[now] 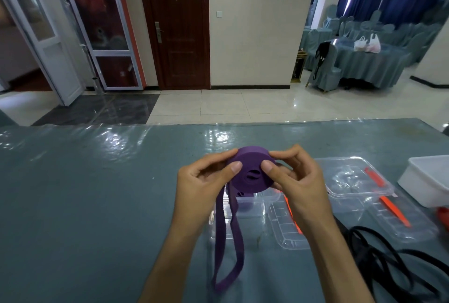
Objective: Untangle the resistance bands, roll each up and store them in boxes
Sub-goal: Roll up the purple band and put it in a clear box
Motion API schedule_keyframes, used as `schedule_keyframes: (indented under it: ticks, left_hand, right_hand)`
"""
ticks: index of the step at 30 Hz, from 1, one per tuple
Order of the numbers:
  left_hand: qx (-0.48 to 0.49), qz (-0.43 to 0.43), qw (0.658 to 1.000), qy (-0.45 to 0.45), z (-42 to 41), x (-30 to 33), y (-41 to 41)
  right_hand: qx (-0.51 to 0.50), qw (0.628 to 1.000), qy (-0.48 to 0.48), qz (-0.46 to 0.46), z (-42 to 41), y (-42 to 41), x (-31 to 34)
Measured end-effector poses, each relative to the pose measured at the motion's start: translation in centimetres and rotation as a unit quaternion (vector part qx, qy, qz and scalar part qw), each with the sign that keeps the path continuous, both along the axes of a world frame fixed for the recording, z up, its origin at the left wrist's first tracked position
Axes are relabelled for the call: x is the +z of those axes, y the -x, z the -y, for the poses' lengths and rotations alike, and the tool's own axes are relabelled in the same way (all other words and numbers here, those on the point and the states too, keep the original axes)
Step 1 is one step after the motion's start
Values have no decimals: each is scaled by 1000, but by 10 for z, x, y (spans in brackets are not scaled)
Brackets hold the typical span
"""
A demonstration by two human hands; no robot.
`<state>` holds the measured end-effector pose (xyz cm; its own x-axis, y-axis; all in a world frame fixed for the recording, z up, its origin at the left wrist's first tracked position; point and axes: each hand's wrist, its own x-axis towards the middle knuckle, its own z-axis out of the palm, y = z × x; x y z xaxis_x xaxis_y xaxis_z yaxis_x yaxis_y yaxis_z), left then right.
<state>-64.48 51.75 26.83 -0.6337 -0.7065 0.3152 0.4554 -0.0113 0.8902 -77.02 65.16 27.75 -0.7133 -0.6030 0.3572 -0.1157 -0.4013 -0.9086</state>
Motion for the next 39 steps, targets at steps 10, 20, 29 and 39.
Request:
schedule_keyframes:
  ticks: [10,20,29,39]
  left_hand:
    - [-23,25,999,36,6,1,-1]
    - [-19,14,1000,17,5,-3,0]
    - [5,-2,1000,-7,6,-4,0]
    - [-2,2,1000,-19,9,-6,2]
  right_hand:
    - [-26,1000,-10,0,0,1,3]
    - [-51,998,-9,-32,-1,0,10]
    - [-43,999,-4,-13,5,-1,6]
    - [-28,997,-52,-40,5,1,4]
